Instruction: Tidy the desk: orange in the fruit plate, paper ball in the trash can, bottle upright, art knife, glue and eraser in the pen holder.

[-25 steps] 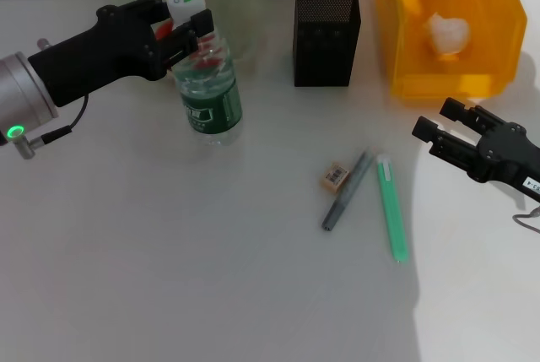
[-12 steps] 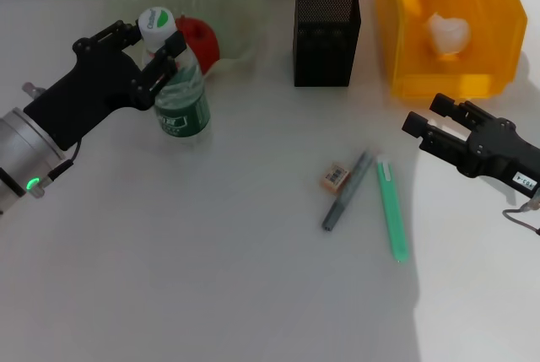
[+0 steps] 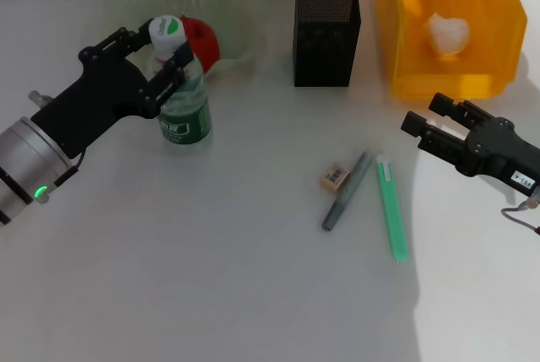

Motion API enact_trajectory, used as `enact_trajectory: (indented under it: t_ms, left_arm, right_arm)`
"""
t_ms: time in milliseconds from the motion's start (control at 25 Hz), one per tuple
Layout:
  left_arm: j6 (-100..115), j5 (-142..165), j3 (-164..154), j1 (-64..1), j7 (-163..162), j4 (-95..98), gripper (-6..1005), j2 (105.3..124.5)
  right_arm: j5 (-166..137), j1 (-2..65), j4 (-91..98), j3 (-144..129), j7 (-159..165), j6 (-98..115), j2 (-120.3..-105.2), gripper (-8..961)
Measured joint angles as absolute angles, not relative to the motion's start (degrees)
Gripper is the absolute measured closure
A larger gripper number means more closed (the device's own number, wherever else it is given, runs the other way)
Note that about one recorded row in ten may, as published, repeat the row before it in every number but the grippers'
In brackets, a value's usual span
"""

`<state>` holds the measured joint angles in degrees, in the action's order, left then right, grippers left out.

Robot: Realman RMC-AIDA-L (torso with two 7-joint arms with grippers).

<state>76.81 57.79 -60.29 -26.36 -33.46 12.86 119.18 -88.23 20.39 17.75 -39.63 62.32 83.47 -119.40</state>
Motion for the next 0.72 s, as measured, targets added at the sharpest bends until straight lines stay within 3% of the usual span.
enact_trajectory:
  t_ms: [120, 360, 520, 640, 720]
  left_arm:
    - [77.90, 57.06, -60.20, -26.27, -33.35, 12.83, 505, 119.18]
    - [88.37, 48.58, -60.17, -23.69, -35.20, 13.48, 296, 118.70]
    - [96.24, 45.79, -60.45, -21.10, -42.28, 16.30, 282, 117.83]
    - [99.08, 50.44, -62.30, -18.15, -51.27, 23.88, 272, 114.42]
    - [100.24, 59.95, -63.03, -17.14, -57.20, 29.20, 265, 110.53]
  right_arm:
    - [-88.23, 20.39, 17.68, -39.64, 62.32, 83.50, -119.42, 187]
    - [-87.49, 20.39, 17.91, -39.61, 62.44, 84.88, -119.44, 187]
    - [-86.38, 20.26, 23.52, -39.47, 66.94, 89.22, -118.99, 187]
    - [-86.81, 19.58, 31.85, -39.76, 75.87, 91.87, -118.59, 187]
    - [-88.89, 19.11, 41.53, -40.10, 85.37, 94.07, -117.96, 187]
